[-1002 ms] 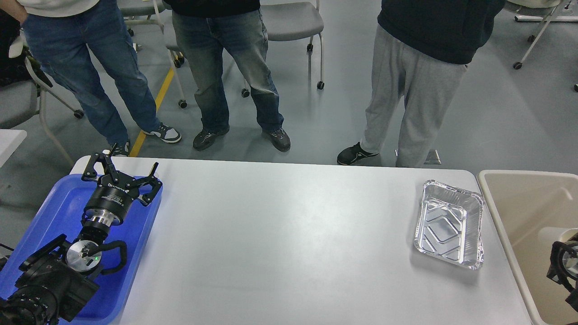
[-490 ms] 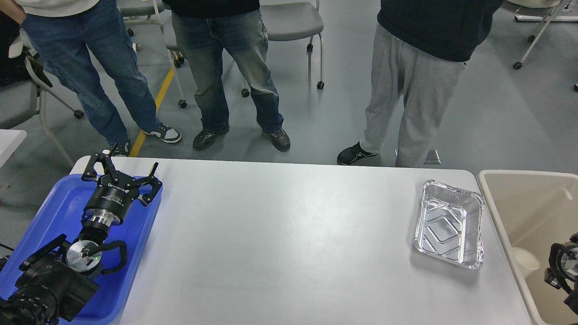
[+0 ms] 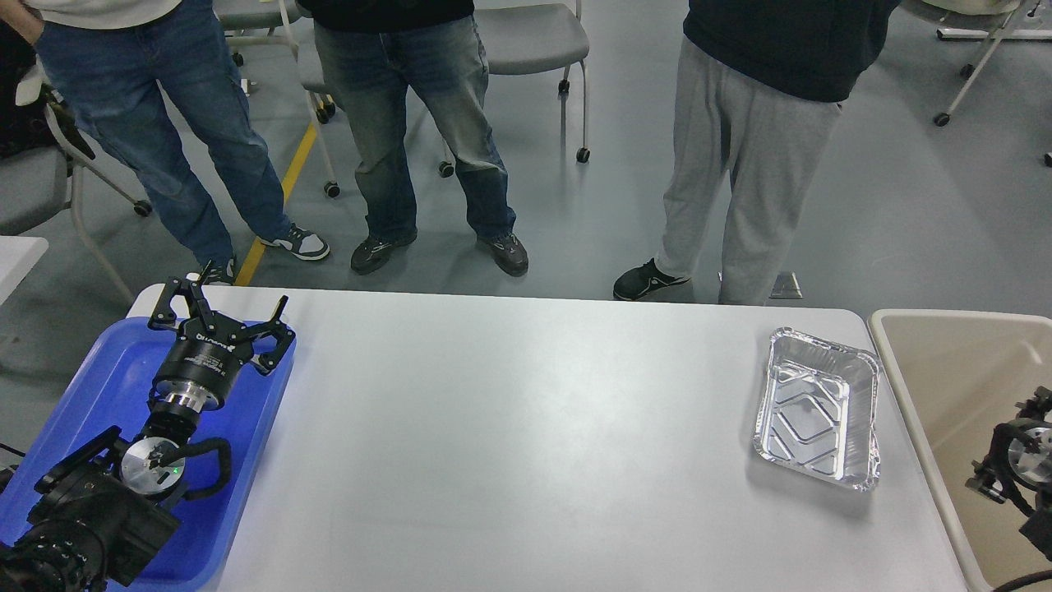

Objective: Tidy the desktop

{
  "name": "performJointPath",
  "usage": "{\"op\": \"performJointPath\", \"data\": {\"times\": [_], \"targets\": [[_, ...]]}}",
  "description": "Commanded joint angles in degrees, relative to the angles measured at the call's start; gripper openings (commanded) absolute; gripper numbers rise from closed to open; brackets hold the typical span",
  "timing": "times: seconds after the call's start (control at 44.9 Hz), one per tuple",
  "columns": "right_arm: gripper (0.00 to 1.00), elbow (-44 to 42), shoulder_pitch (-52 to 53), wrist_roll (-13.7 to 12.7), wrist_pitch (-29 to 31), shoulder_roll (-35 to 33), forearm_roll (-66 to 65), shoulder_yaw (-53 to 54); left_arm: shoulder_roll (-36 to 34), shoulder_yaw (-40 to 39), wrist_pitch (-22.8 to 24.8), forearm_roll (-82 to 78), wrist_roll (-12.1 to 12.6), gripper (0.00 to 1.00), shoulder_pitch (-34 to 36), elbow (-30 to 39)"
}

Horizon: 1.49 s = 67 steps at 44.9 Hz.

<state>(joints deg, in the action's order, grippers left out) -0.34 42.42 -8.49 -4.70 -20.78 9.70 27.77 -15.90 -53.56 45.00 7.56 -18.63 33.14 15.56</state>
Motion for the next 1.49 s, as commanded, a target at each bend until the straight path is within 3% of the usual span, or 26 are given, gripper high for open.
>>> {"op": "performJointPath", "data": {"times": [0.0, 0.111, 0.245, 0.423, 0.557, 1.224, 1.469], "targets": [[1.0, 9.8, 1.5, 0.8, 4.7, -3.5, 0.5, 0.9, 0.0, 0.0, 0.0, 0.0, 0.0, 1.0, 0.0, 0.0], [1.0, 22.7, 1.4, 3.1, 6.5, -7.7, 0.5, 4.8, 0.0, 0.0, 0.0, 0.0, 0.0, 1.0, 0.0, 0.0], [1.0, 36.8, 0.7, 3.4, 6.7, -11.9, 0.5, 12.6, 0.0, 0.0, 0.0, 0.0, 0.0, 1.0, 0.0, 0.0], [1.0, 45.5, 0.6, 3.4, 7.9, -12.7, 0.4, 18.3, 0.0, 0.0, 0.0, 0.0, 0.0, 1.0, 0.0, 0.0], [1.0, 50.4, 0.7, 3.4, 15.8, -10.4, 0.4, 22.7, 0.0, 0.0, 0.0, 0.1, -0.1, 1.0, 0.0, 0.0], [1.0, 50.4, -2.2, 4.8, 31.3, 14.8, -0.5, 23.5, 0.0, 0.0, 0.0, 0.0, -0.1, 1.0, 0.0, 0.0], [1.0, 43.7, -5.0, 9.2, 35.5, 16.4, -0.5, 21.7, 0.0, 0.0, 0.0, 0.0, -0.1, 1.0, 0.0, 0.0]]}}
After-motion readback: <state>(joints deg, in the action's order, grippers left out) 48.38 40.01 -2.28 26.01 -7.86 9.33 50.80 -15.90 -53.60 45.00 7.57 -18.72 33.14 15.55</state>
